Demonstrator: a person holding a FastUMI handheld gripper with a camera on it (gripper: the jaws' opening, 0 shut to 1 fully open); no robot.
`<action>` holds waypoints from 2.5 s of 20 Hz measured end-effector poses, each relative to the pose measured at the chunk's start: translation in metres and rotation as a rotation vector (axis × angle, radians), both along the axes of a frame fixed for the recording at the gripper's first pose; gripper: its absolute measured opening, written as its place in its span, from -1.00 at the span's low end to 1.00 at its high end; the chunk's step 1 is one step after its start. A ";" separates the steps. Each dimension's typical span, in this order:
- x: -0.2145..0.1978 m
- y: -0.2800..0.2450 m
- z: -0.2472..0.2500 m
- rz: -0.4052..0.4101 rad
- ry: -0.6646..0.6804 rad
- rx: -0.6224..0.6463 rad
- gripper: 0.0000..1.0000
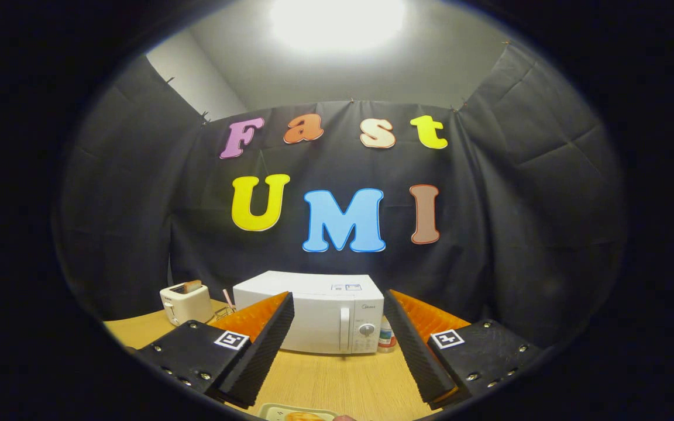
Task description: Open the microwave, put the food inside, and close the microwave door.
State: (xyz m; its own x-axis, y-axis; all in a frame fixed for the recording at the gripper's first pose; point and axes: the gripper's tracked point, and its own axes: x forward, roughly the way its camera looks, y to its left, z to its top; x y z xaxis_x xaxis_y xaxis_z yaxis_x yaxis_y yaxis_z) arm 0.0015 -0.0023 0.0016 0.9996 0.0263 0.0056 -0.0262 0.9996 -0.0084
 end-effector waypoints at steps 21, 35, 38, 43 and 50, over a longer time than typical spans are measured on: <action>0.105 -0.016 -0.057 -0.007 0.059 0.000 0.94; 0.227 -0.020 -0.157 -0.002 0.210 0.008 0.95; 0.244 -0.024 -0.185 -0.007 0.259 -0.001 0.95; 0.260 -0.020 -0.223 0.002 0.329 -0.015 0.93; 0.267 -0.012 -0.245 0.007 0.375 -0.007 0.24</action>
State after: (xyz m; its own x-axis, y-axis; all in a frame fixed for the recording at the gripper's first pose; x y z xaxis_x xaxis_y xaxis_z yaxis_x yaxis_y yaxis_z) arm 0.2685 -0.0143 -0.2434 0.9321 0.0317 -0.3609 -0.0355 0.9994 -0.0038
